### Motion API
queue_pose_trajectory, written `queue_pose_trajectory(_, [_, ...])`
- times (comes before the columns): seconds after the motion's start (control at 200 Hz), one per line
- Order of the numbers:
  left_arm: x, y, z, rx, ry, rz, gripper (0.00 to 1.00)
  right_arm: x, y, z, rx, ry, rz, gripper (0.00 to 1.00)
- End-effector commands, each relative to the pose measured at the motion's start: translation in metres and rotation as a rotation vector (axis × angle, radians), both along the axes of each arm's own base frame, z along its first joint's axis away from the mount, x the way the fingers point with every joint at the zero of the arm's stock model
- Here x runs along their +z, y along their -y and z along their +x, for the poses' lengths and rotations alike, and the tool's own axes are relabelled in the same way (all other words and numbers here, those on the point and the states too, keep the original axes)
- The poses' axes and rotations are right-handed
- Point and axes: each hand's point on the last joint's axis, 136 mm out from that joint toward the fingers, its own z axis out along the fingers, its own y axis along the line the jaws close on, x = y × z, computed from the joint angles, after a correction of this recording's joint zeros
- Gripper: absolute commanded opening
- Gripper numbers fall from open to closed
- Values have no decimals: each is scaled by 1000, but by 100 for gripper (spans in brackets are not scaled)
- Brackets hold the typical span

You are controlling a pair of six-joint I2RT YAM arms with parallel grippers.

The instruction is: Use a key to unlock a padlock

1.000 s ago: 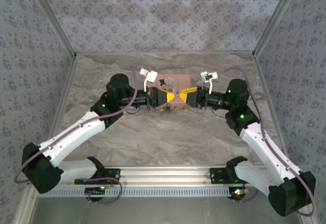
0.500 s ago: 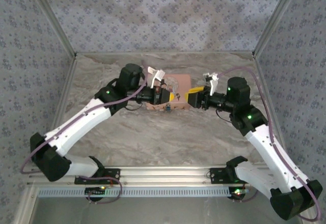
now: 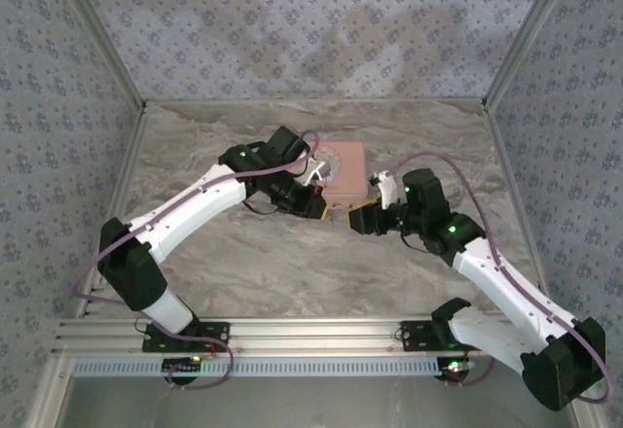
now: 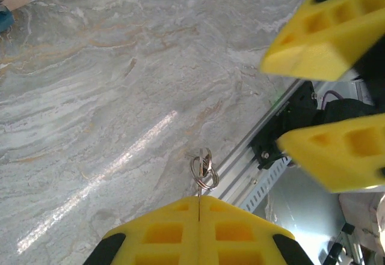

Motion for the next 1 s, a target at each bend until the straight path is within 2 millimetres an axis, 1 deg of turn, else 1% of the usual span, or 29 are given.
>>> queue_pose_trajectory(0.0, [14, 1, -10, -49, 2, -16, 0, 7, -18, -3, 49, 50, 34, 48])
queue_pose_trajectory(0.125, [19, 3, -11, -57, 6, -35, 0, 9, -26, -4, 61, 67, 42, 49])
queue_pose_trajectory(0.285, [18, 4, -13, -62, 4, -40, 0, 17, -34, -2, 74, 87, 51, 49])
queue_pose_trajectory(0.475, [23, 4, -15, -60, 19, -60, 0, 13, -43, -1, 88, 90, 12, 49])
queue_pose_trajectory(0.535, [24, 3, -15, -60, 18, -64, 0, 11, -40, 4, 53, 93, -3, 48])
queue_pose_trajectory(0.7, [22, 2, -17, -60, 17, -65, 0, 13, -30, 17, -38, 98, -7, 45])
queue_pose_trajectory(0.795, [22, 2, -17, -60, 19, -67, 0, 11, -20, 24, -88, 81, -9, 43])
queue_pose_trajectory(0.914, [19, 2, -17, -60, 21, -61, 0, 11, -12, 28, -126, 66, 15, 43])
queue_pose_trajectory(0.994, [17, 2, -17, -60, 18, -59, 0, 14, -10, 28, -135, 55, 43, 43])
